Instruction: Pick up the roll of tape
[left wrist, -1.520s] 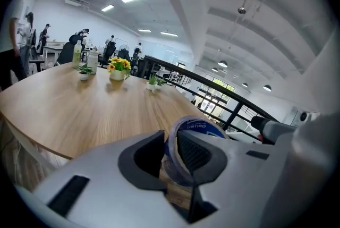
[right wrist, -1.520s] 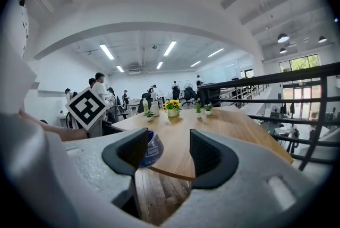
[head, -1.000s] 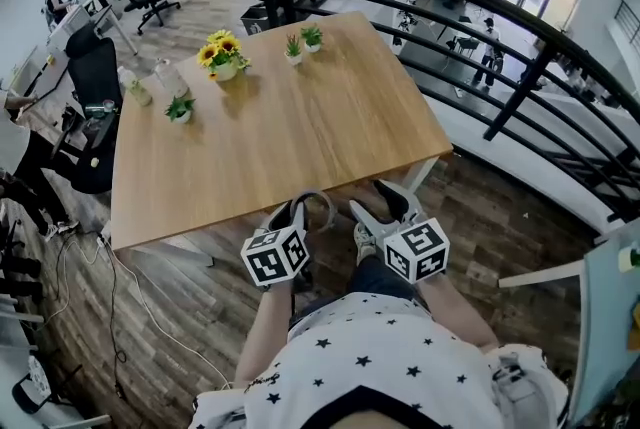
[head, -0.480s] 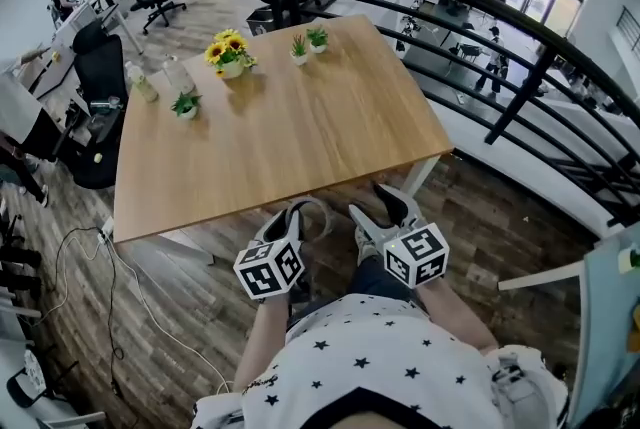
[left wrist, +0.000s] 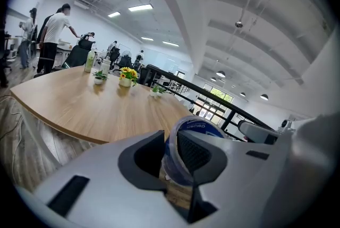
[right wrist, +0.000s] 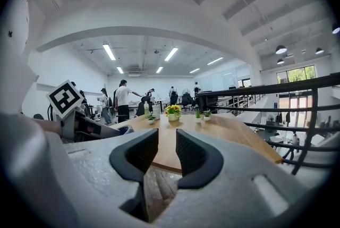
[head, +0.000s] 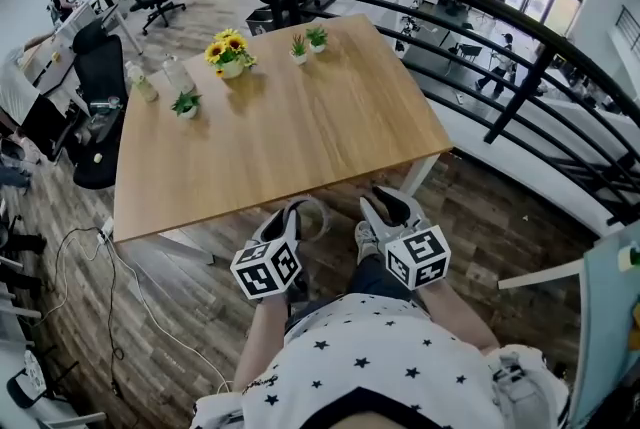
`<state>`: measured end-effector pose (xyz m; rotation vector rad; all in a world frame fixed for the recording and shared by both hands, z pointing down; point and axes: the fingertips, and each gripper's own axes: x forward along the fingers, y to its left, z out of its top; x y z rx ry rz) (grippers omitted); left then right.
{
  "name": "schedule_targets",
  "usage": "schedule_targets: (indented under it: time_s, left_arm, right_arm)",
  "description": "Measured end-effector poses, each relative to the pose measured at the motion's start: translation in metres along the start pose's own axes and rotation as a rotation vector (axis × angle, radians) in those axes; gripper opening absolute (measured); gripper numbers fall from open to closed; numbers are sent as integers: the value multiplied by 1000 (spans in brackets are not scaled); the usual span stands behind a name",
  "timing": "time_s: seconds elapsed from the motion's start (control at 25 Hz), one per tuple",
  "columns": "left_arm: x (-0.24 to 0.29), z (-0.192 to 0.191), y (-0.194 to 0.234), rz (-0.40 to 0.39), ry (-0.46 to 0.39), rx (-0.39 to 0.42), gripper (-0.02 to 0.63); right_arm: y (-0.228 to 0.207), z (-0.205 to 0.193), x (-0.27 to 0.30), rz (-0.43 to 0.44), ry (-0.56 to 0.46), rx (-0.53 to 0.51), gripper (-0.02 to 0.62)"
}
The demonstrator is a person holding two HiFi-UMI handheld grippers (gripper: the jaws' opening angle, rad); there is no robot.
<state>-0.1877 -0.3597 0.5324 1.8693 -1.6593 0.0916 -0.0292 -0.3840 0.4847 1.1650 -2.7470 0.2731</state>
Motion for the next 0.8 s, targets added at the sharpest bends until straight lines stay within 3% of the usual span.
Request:
schedule_targets:
  time_s: [0.8]
  left_arm:
    - [-1, -6, -5, -9, 13, -5, 72]
  right_arm:
    - [7, -10, -2, 7, 38, -18, 103]
